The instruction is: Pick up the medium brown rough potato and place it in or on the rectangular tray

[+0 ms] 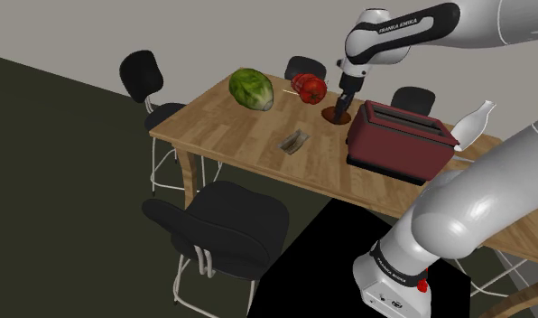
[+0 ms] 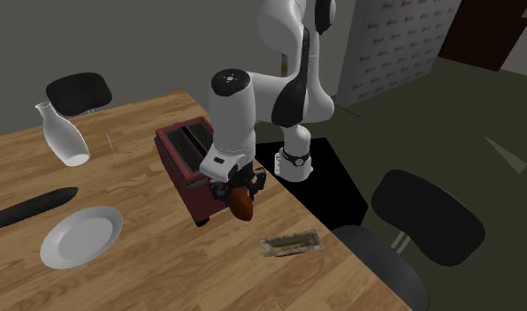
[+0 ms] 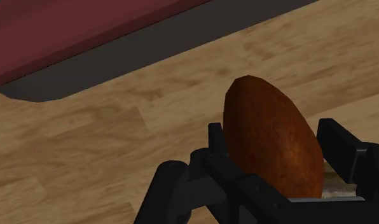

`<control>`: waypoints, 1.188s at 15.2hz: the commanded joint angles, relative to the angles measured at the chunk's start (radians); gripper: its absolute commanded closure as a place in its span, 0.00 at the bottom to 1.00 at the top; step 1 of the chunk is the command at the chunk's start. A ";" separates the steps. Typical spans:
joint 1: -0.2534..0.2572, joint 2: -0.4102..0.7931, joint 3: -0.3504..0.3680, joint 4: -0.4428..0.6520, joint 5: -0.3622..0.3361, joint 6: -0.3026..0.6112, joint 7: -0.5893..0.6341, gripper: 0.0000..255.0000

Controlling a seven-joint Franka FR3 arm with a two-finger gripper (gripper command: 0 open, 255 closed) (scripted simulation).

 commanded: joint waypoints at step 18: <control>0.128 0.100 0.159 -0.023 0.087 0.097 0.247 1.00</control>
